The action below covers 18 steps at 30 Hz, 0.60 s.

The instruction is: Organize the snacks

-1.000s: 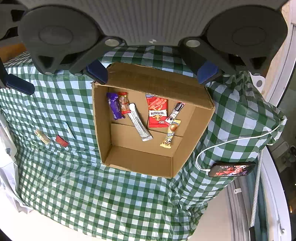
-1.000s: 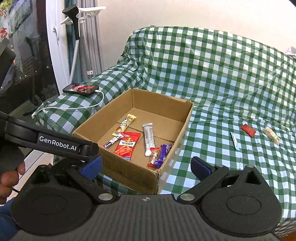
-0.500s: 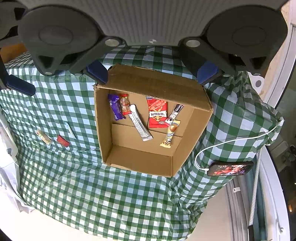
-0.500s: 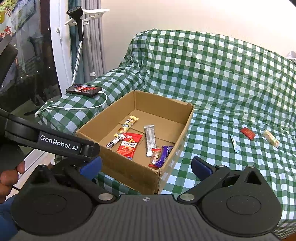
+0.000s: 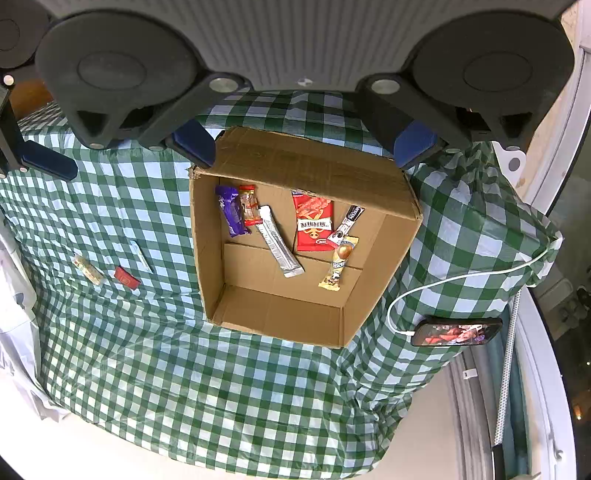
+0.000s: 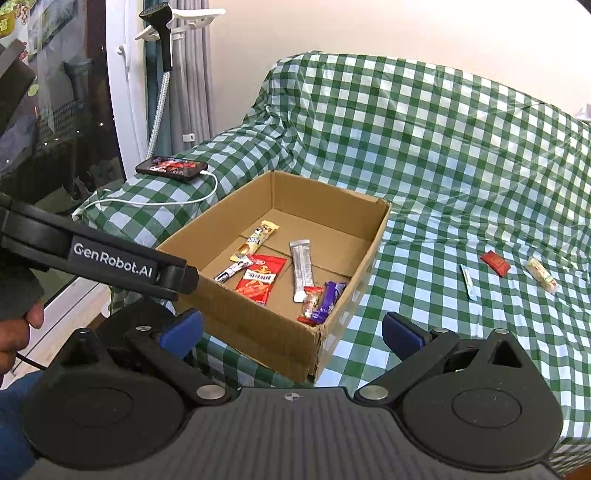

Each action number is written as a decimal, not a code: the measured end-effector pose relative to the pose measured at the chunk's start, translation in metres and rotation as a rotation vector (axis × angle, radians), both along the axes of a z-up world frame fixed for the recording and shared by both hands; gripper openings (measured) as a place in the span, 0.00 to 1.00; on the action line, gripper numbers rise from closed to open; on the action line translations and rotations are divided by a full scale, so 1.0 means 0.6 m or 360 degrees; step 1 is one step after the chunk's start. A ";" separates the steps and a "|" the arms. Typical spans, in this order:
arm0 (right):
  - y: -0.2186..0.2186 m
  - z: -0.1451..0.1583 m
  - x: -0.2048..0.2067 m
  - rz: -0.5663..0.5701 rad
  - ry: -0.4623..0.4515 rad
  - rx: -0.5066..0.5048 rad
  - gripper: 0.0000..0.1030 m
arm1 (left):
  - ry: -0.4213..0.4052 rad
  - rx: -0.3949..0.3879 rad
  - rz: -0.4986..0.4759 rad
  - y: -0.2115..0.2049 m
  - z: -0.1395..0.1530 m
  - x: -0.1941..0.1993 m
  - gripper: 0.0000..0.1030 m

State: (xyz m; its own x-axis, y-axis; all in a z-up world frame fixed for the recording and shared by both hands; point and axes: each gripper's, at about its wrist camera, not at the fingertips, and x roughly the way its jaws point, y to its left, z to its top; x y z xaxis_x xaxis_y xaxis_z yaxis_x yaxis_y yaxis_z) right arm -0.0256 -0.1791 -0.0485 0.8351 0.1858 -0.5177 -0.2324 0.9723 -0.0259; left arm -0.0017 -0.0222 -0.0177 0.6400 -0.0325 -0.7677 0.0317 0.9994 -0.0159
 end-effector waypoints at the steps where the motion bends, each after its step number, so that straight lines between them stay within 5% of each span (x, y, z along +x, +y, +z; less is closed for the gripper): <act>1: -0.001 0.000 0.000 0.0002 0.0000 -0.0001 0.99 | 0.0000 0.0000 0.0002 0.000 0.000 -0.001 1.00; 18: -0.014 -0.014 0.016 0.0000 0.0087 0.0004 0.99 | 0.0074 0.0000 -0.0002 0.003 -0.007 0.009 1.00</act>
State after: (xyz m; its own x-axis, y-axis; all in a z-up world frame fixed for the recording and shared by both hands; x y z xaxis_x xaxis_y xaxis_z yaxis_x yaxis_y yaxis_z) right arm -0.0160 -0.1877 -0.0570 0.8055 0.1874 -0.5621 -0.2336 0.9723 -0.0106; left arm 0.0036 -0.0203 -0.0217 0.6037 -0.0332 -0.7965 0.0319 0.9993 -0.0174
